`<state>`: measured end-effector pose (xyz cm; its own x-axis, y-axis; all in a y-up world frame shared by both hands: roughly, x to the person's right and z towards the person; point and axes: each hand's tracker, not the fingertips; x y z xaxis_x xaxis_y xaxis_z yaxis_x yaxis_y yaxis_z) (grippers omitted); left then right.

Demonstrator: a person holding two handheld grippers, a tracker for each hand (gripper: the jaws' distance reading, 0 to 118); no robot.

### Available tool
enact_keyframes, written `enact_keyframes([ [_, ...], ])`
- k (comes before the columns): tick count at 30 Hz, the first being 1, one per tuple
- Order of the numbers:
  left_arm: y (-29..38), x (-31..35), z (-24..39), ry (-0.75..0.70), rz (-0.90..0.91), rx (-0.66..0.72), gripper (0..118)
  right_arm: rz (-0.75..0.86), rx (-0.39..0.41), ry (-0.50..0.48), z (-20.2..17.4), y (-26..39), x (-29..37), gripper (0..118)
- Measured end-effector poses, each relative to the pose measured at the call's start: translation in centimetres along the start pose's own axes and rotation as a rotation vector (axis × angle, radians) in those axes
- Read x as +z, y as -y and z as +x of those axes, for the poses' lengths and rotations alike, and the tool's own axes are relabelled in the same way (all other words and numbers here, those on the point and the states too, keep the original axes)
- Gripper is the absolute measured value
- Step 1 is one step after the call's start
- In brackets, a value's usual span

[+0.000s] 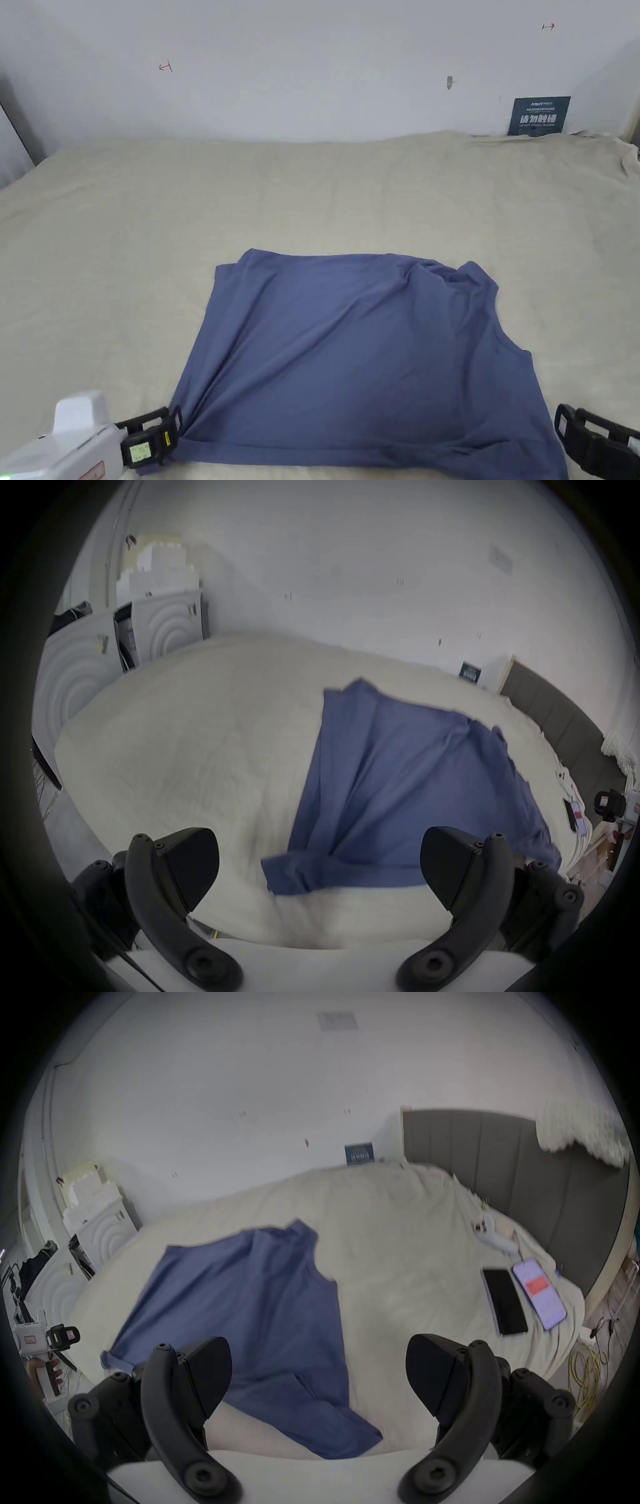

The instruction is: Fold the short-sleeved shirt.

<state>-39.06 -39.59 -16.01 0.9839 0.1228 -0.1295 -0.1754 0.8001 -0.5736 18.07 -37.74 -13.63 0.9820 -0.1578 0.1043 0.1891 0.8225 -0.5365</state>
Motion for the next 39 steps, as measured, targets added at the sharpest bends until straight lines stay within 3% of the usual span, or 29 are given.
enact_keyframes([
  [6, -2.2, 2.0, 0.4, -0.013, 0.078, 0.018, 113, 0.091, 0.044, -0.007, -2.6, -2.7, 2.4, 103],
  [9, -2.4, 2.4, 0.5, -0.026, 0.114, -0.006, 76, 0.118, 0.079, 0.005, -3.5, -3.0, 3.0, 98],
  [10, -2.3, 2.6, 0.6, -0.023, 0.122, -0.02, 50, 0.123, 0.091, 0.006, -3.7, -3.1, 3.2, 84],
  [11, -2.3, 2.8, 0.9, -0.033, 0.128, -0.038, 34, 0.13, 0.098, 0.008, -4.0, -3.2, 3.4, 68],
  [12, -2.1, 2.8, 1.0, -0.029, 0.131, -0.038, 23, 0.141, 0.108, 0.01, -4.2, -3.1, 3.5, 47],
  [13, -2.2, 2.9, 1.0, -0.027, 0.13, -0.04, 14, 0.147, 0.112, 0.007, -4.4, -3.1, 3.6, 19],
  [14, -2.2, 3.0, 1.0, -0.011, 0.128, -0.045, 6, 0.151, 0.118, 0.006, -4.4, -3.2, 3.6, 1],
  [15, -2.3, 3.0, 1.1, 0.007, 0.115, -0.047, 0, 0.158, 0.127, 0.002, -4.4, -3.1, 3.6, 0],
  [25, -1.8, 0.2, 0.7, -0.014, -0.046, -0.066, 0, 0.16, 0.12, -0.007, -4.3, -3.3, 3.4, 0],
  [27, -1.4, -0.6, 0.7, -0.037, -0.067, -0.081, 18, 0.16, 0.118, -0.006, -4.1, -3.4, 3.3, 0],
  [29, -1.1, -1.8, 0.3, -0.042, -0.141, -0.078, 60, 0.157, 0.119, 0.001, -4.0, -3.3, 3.3, 0],
  [31, -0.4, -3.2, -0.1, -0.059, -0.187, -0.061, 88, 0.151, 0.114, 0.003, -3.7, -3.2, 3.1, 0],
  [33, 0.2, -4.2, -0.7, -0.075, -0.231, -0.044, 95, 0.141, 0.104, 0.001, -3.5, -3.1, 3.0, 0],
  [39, 2.1, -7.5, -1.6, -0.111, -0.329, -0.05, 94, 0.112, 0.095, 0.007, -3.0, -2.5, 2.5, 0],
])
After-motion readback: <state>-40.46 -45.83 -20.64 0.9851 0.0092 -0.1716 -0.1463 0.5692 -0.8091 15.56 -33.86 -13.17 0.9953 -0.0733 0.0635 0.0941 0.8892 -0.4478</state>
